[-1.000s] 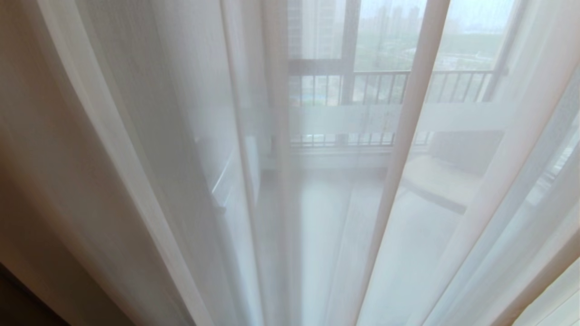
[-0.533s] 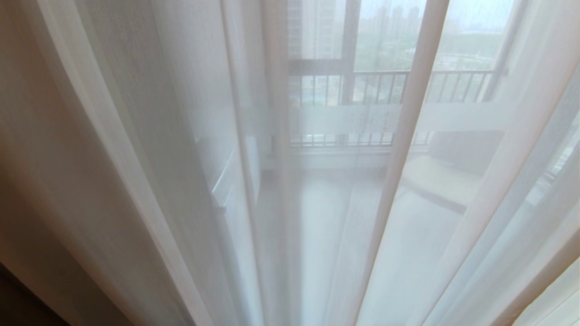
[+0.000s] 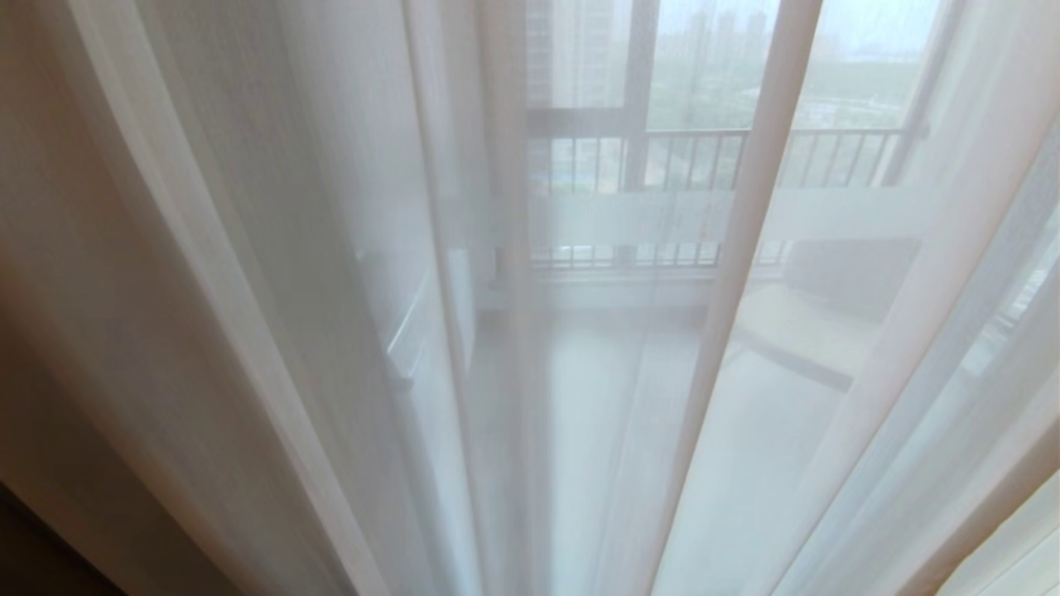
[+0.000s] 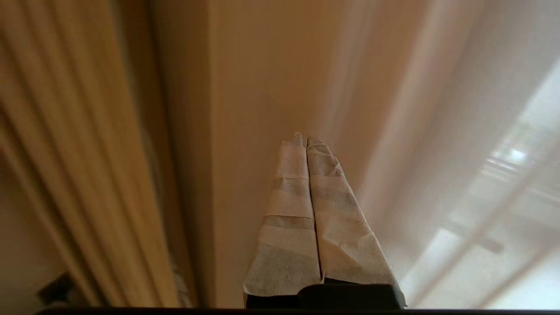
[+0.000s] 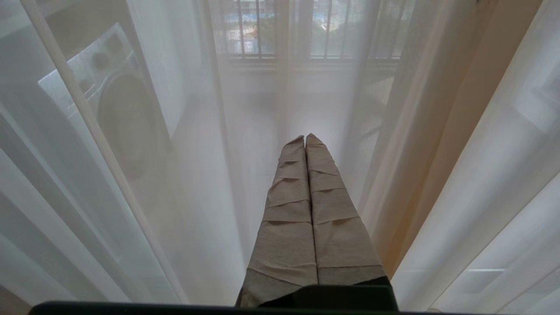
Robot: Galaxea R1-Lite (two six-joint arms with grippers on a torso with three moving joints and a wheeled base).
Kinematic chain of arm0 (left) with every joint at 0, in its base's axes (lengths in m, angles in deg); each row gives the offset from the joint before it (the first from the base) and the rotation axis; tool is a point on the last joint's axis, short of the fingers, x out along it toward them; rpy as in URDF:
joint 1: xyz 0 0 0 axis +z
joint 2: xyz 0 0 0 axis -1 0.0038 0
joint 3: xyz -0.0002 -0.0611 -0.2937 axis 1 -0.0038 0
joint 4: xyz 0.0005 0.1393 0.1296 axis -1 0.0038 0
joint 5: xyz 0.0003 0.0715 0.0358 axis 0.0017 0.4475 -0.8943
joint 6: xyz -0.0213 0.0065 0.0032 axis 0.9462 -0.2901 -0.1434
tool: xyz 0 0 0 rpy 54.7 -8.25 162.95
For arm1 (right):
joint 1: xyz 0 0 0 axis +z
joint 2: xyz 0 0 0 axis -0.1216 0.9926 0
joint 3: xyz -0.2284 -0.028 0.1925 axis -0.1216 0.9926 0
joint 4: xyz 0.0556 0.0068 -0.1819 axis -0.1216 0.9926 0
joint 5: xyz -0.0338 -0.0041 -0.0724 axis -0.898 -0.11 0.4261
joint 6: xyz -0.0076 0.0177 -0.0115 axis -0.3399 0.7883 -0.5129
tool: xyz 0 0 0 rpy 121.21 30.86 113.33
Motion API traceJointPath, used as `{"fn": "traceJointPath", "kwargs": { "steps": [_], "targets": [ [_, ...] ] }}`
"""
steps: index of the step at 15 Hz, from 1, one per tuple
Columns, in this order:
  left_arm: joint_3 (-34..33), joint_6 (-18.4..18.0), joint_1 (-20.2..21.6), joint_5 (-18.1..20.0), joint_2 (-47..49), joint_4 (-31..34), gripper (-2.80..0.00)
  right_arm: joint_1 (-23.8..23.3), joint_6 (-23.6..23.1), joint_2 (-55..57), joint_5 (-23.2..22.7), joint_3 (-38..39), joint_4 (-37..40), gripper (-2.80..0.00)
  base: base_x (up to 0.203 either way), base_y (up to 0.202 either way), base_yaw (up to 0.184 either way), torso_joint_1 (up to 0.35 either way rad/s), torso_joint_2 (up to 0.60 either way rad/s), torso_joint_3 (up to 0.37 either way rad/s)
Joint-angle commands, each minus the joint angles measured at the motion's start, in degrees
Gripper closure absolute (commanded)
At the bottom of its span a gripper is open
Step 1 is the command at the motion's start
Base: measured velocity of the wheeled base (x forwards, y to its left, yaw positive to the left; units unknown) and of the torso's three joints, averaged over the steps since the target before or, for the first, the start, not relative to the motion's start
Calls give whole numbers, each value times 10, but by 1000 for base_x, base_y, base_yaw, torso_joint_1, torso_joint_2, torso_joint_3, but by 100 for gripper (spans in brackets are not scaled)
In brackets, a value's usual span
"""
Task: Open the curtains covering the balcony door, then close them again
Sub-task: Close the outer curtains on both sides
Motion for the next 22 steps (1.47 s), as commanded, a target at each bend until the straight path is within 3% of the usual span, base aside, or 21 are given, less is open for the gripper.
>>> {"fn": "traceJointPath", "kwargs": {
  "steps": [1,3,7,11,13,15,17,18,22],
  "targets": [
    [43,8,3,-53,95,0,0,0,0,0,0,0,-1,0,0,0,0,0,0,0],
    [63,11,10,-80,126,0,0,0,0,0,0,0,-1,0,0,0,0,0,0,0],
    [115,11,115,-73,210,-2,0,0,0,0,0,0,-1,0,0,0,0,0,0,0],
    [166,11,246,-33,274,-3,0,0,0,0,0,0,-1,0,0,0,0,0,0,0],
    [190,10,317,5,307,-4,0,0,0,0,0,0,-1,0,0,0,0,0,0,0],
    [208,9,391,55,360,-36,0,0,0,0,0,0,-1,0,0,0,0,0,0,0],
    [222,4,435,83,413,-96,0,0,0,0,0,0,-1,0,0,0,0,0,0,0],
    [229,-1,451,90,435,-124,-280,0,0,0,0,0,-1,0,0,0,0,0,0,0],
    [234,-6,467,95,481,-179,-280,0,0,0,0,0,-1,0,0,0,0,0,0,0]
  ]
}}
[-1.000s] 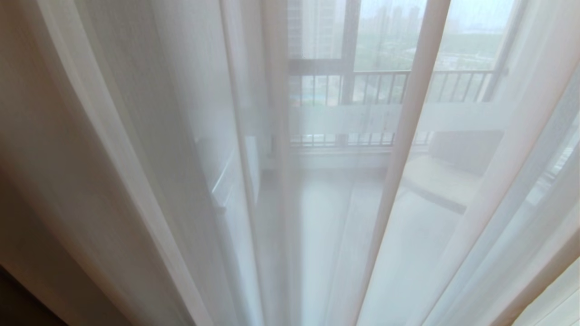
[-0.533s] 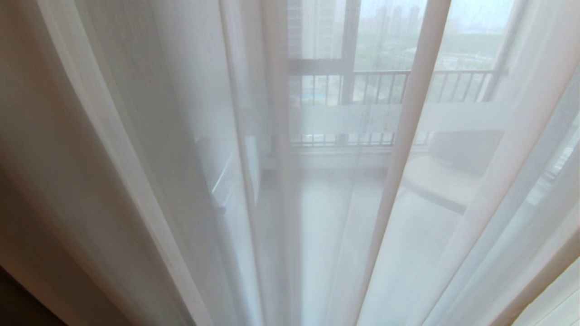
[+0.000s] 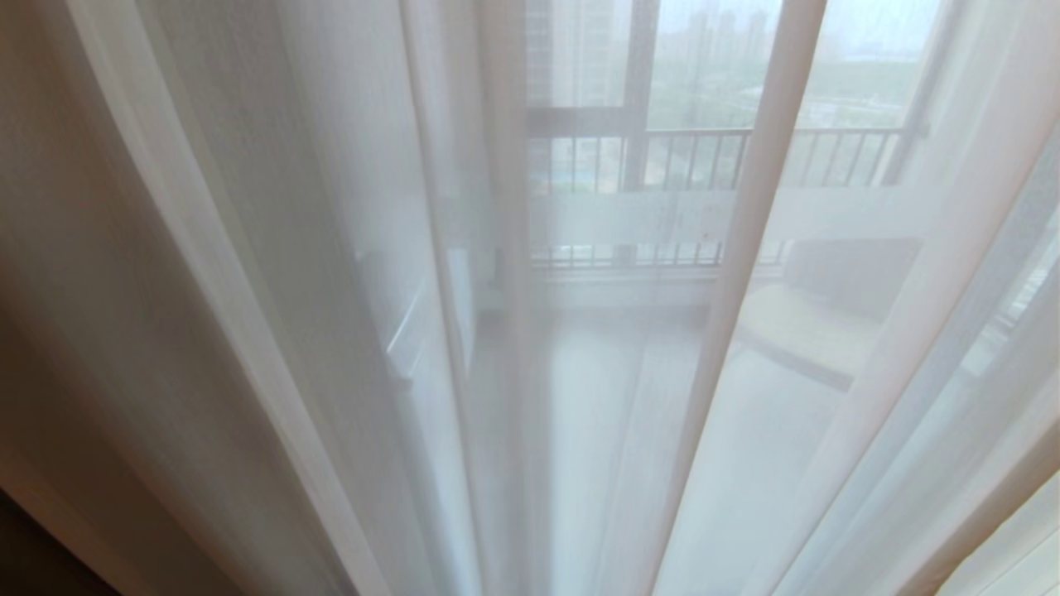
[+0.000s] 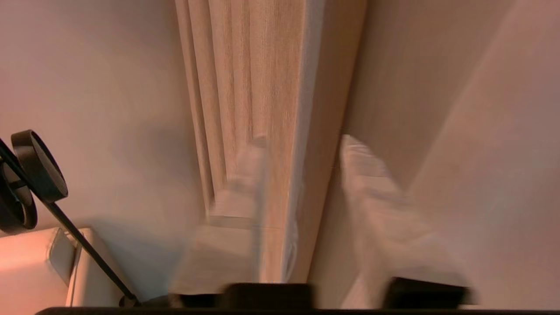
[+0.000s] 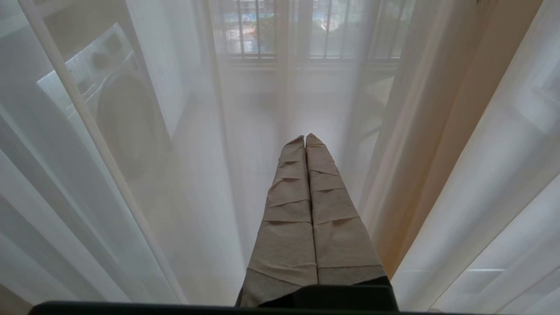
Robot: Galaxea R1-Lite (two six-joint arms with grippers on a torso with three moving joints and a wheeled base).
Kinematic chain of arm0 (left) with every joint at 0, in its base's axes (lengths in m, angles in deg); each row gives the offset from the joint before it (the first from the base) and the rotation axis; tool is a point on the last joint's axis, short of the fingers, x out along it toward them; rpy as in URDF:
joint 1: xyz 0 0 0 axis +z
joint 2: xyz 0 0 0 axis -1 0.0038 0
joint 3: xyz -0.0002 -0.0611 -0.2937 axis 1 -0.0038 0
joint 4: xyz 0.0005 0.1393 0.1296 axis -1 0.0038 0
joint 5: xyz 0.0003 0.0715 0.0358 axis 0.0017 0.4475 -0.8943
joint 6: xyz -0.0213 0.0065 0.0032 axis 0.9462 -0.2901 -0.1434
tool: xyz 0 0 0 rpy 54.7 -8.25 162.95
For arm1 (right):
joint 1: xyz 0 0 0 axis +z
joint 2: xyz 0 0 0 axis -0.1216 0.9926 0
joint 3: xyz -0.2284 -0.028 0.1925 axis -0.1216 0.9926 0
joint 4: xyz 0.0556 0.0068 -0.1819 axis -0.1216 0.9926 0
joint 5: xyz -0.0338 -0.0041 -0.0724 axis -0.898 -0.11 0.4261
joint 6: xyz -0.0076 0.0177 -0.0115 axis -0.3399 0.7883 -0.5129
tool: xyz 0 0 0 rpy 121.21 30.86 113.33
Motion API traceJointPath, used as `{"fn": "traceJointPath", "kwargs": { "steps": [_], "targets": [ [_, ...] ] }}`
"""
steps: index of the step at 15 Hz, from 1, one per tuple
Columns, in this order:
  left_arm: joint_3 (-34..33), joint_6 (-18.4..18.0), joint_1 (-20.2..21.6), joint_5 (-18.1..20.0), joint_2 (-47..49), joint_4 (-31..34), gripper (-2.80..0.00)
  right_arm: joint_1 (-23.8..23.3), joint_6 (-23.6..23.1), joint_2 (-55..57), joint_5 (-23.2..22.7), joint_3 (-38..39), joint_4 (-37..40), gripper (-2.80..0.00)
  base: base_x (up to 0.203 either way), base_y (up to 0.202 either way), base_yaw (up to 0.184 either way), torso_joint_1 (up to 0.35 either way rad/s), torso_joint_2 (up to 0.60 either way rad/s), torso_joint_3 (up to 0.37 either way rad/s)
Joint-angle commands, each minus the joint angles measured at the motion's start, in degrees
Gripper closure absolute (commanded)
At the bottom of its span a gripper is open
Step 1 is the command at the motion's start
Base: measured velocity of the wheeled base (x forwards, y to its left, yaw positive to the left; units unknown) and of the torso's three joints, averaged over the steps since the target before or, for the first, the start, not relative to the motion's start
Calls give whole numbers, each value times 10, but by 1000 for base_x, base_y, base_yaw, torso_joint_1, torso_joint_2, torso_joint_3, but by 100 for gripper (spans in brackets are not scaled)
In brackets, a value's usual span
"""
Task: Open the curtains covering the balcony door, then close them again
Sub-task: Close the outer curtains on both sides
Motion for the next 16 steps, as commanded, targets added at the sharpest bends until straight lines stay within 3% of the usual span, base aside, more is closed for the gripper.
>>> {"fn": "traceJointPath", "kwargs": {
  "steps": [1,8,11,16],
  "targets": [
    [2,-1,5,-2,43,-20,-280,0,-1,0,0,0,0,0,0,0,0,0,0,0],
    [56,-11,42,2,154,-92,-280,0,-1,0,0,0,0,0,0,0,0,0,0,0],
    [105,-13,68,28,204,-95,-280,0,0,0,0,0,0,0,0,0,0,0,0,0],
    [161,-27,96,33,262,-97,-280,0,0,0,0,0,0,0,0,0,0,0,0,0]
  ]
}}
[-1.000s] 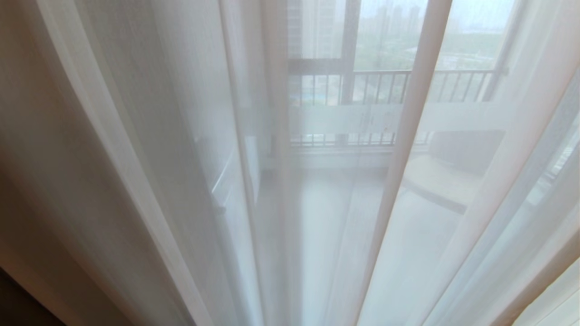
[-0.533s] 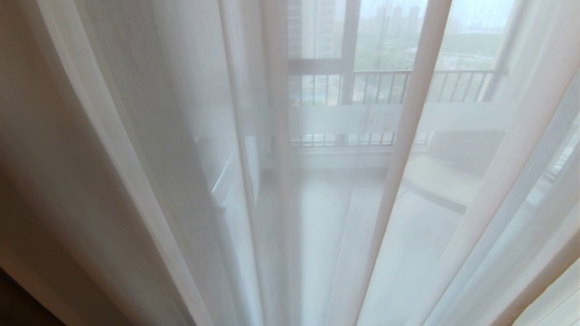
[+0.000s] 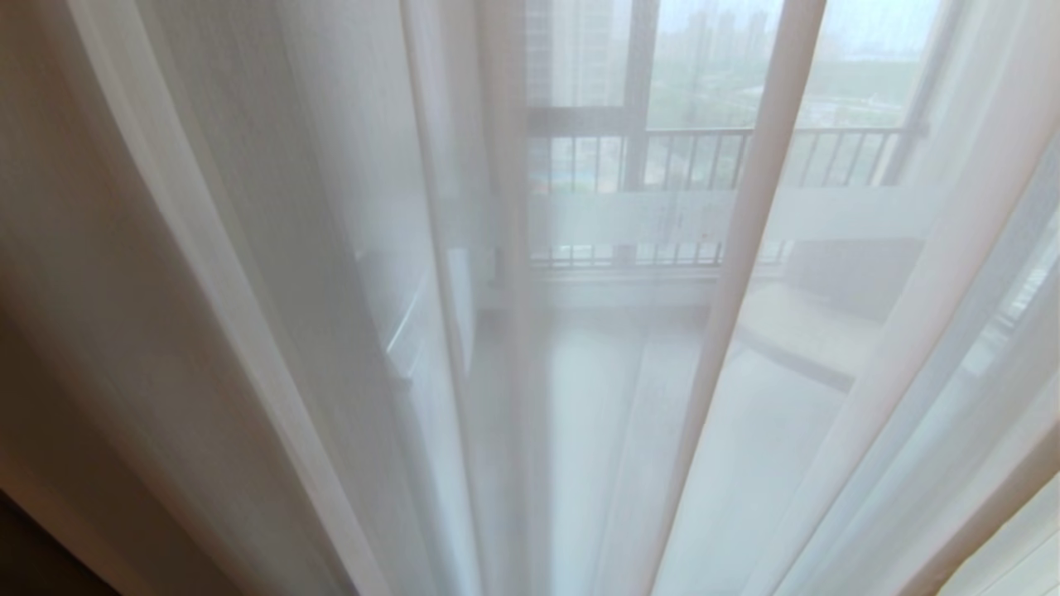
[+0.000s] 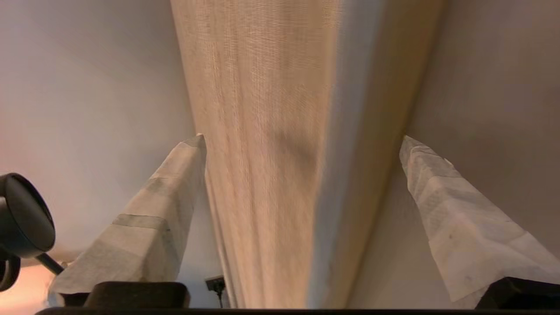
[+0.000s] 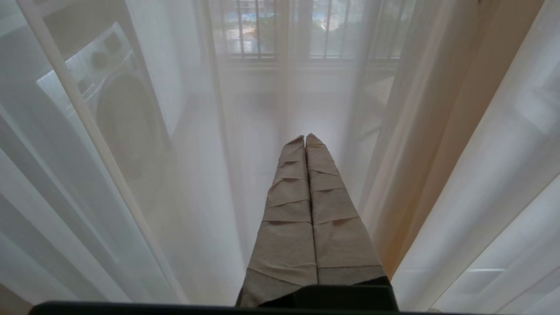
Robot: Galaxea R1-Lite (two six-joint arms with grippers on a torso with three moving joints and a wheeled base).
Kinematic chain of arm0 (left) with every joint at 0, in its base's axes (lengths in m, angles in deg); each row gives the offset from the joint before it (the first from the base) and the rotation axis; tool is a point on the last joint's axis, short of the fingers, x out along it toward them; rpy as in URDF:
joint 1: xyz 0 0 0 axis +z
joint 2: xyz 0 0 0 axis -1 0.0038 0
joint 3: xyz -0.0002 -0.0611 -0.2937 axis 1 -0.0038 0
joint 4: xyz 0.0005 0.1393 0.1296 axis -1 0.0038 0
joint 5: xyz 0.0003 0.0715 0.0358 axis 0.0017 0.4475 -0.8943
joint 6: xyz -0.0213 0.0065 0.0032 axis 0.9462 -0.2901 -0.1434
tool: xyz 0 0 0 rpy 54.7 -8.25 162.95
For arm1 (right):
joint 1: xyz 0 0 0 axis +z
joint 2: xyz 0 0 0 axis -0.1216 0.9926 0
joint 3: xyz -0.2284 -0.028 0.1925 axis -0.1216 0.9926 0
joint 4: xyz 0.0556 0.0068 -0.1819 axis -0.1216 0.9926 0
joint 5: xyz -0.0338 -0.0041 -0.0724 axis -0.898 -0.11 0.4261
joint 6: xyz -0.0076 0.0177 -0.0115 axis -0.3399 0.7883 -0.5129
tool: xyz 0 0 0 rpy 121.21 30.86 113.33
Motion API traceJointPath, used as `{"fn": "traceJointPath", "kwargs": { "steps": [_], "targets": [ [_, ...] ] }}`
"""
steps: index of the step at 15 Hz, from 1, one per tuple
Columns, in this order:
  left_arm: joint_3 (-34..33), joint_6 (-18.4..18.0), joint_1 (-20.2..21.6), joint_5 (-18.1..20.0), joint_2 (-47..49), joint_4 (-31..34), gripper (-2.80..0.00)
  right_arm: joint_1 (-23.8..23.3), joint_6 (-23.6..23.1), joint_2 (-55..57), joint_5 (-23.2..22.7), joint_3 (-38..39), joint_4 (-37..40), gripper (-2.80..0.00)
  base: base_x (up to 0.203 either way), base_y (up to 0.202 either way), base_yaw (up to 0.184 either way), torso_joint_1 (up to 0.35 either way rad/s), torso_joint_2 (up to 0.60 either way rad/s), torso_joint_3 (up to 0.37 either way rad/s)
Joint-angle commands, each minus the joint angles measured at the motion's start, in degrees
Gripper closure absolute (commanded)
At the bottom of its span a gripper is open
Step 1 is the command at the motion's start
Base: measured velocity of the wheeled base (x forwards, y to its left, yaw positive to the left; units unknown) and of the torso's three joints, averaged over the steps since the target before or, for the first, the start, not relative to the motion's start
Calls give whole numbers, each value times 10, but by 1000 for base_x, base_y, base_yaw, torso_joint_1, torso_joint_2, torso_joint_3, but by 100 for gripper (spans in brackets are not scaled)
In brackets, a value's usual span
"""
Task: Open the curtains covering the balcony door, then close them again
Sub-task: Close the outer curtains on both sides
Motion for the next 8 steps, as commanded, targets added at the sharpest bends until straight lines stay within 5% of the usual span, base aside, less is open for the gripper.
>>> {"fn": "traceJointPath", "kwargs": {
  "steps": [1,8],
  "targets": [
    [19,-1,12,-1,37,-5,-280,1,0,0,0,0,0,0,0,0,0,0,0,0],
    [65,1,27,37,119,-84,-280,1,0,0,0,0,0,0,0,0,0,0,0,0]
  ]
}}
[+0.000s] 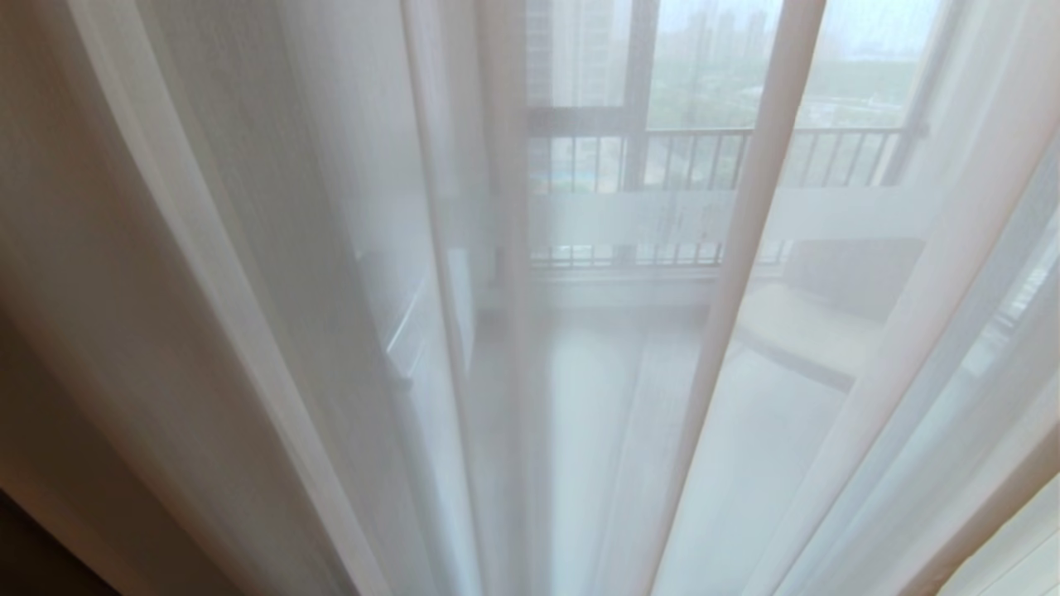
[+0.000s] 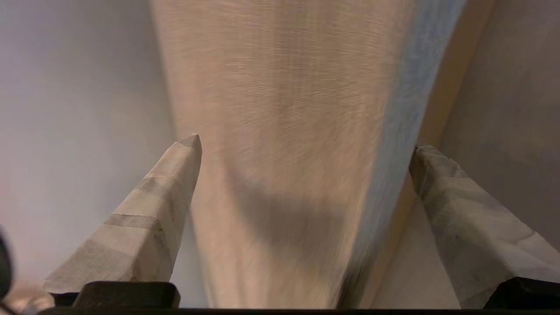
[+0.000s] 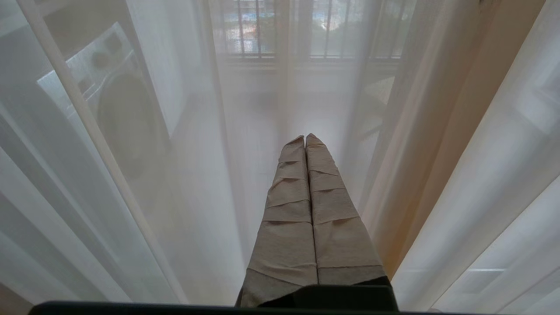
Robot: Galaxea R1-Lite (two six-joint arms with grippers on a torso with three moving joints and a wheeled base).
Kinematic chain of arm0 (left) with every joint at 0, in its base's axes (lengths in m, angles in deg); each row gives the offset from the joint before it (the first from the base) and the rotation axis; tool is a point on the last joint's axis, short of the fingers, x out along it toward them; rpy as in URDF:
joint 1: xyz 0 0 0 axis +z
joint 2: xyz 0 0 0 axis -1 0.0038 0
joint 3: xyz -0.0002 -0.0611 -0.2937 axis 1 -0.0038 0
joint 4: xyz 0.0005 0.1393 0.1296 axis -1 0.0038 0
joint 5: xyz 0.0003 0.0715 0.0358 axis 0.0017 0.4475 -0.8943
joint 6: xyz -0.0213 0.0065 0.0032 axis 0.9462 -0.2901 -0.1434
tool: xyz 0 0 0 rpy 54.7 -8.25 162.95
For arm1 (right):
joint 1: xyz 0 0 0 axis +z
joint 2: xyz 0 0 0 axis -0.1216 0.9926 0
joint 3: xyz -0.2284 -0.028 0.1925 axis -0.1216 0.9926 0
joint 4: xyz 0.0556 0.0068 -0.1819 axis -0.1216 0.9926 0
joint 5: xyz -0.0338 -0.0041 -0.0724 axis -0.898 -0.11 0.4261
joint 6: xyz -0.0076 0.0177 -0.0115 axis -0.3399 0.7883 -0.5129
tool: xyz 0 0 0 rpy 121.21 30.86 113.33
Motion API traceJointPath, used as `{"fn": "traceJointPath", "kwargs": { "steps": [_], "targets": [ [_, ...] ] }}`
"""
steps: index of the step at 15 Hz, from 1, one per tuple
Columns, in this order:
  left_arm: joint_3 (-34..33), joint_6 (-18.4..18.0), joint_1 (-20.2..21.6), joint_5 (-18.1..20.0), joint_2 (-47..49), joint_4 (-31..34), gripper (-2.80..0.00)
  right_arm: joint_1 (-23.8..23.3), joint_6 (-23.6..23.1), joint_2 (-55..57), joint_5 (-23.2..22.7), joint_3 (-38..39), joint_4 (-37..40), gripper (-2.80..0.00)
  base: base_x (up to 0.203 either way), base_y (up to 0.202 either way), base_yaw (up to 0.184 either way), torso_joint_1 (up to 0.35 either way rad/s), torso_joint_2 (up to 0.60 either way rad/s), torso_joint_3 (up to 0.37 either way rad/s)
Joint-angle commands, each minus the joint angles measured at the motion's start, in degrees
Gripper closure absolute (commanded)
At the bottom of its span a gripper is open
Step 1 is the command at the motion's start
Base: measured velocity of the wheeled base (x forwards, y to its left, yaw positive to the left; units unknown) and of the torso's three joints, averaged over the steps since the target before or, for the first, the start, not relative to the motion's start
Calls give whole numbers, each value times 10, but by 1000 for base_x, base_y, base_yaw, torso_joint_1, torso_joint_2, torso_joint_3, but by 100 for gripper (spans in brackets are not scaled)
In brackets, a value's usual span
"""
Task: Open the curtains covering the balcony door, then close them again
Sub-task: Close the outer curtains on both sides
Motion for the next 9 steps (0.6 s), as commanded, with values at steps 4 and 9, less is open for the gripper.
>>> {"fn": "traceJointPath", "kwargs": {
  "steps": [4,9],
  "targets": [
    [12,-1,1,1,33,-10,0,0,0,0,0,0,0,0,0,0,0,0,0,0],
    [11,-1,1,11,38,-22,0,0,0,0,0,0,0,0,0,0,0,0,0,0]
  ]
}}
